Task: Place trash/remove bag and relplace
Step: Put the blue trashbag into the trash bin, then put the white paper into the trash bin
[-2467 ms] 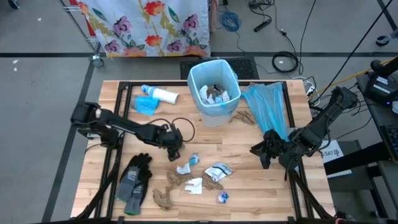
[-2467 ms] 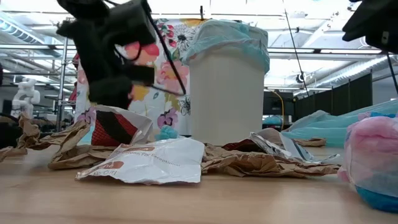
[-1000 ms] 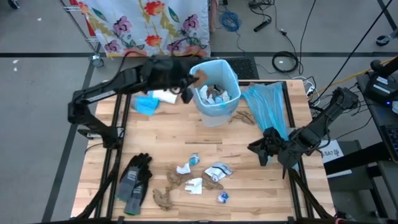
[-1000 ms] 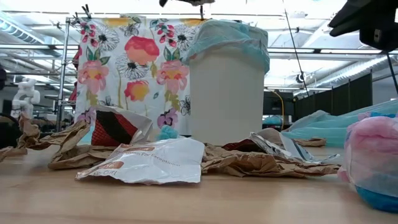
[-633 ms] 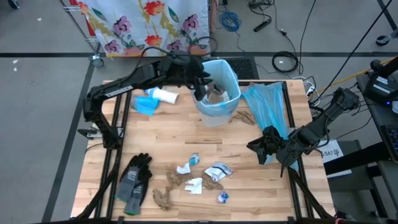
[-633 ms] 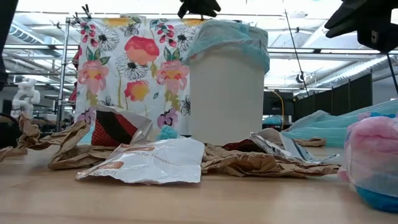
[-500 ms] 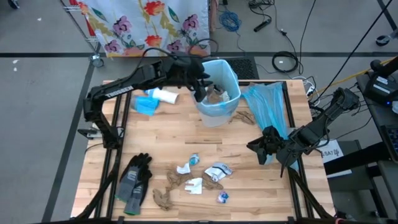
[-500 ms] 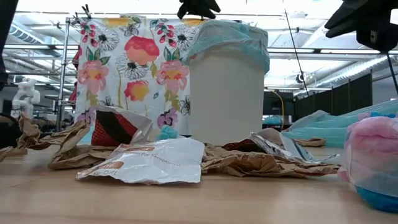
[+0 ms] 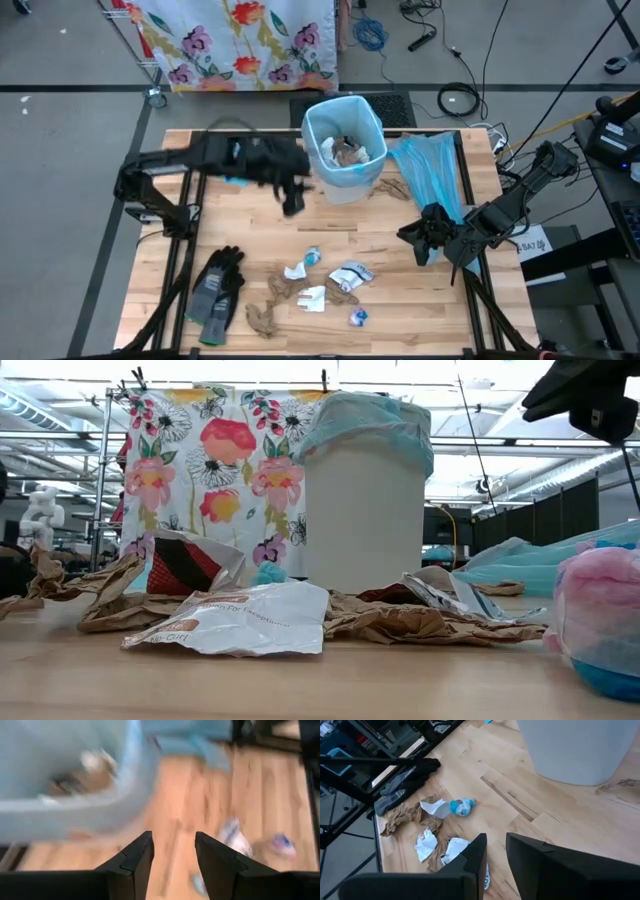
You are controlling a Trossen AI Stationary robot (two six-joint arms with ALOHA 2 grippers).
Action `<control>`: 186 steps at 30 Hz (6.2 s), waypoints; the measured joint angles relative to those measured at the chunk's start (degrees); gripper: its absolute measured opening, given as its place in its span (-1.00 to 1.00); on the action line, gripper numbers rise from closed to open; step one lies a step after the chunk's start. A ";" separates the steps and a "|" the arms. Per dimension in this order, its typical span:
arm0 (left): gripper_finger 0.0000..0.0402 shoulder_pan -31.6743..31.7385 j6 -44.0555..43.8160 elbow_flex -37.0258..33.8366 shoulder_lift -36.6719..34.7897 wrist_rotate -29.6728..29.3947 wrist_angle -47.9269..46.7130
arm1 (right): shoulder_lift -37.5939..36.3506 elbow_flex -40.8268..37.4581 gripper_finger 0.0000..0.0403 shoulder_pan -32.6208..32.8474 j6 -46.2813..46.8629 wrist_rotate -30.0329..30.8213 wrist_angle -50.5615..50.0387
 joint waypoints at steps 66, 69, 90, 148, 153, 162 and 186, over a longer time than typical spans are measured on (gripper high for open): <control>-1.00 6.27 -10.44 -5.34 -2.14 -0.34 22.17 | 6.51 0.02 -0.68 -0.31 0.38 -9.33 5.65; -0.99 11.52 -7.51 -3.75 -1.05 2.22 22.49 | 6.51 0.02 -0.68 -0.29 0.60 -9.33 5.78; -0.21 18.68 -13.16 -3.38 -0.34 6.70 19.96 | 6.49 0.02 -0.68 -0.31 -0.65 -9.18 5.60; -0.20 -17.91 -27.54 -54.11 -31.99 -3.11 24.59 | 43.51 11.28 0.36 -13.23 -60.74 -33.87 28.17; -0.20 -17.89 -28.80 -54.11 -31.94 -4.88 24.86 | 46.01 11.96 0.36 -13.23 -66.26 -34.64 25.56; -0.20 -17.91 -28.80 -54.11 -30.97 -4.86 33.58 | 51.84 12.04 0.26 -15.05 -64.94 -35.09 26.56; -0.20 -17.84 -28.78 -54.06 -21.28 -3.97 43.05 | 32.95 19.07 -0.99 -15.26 -42.50 -29.64 5.17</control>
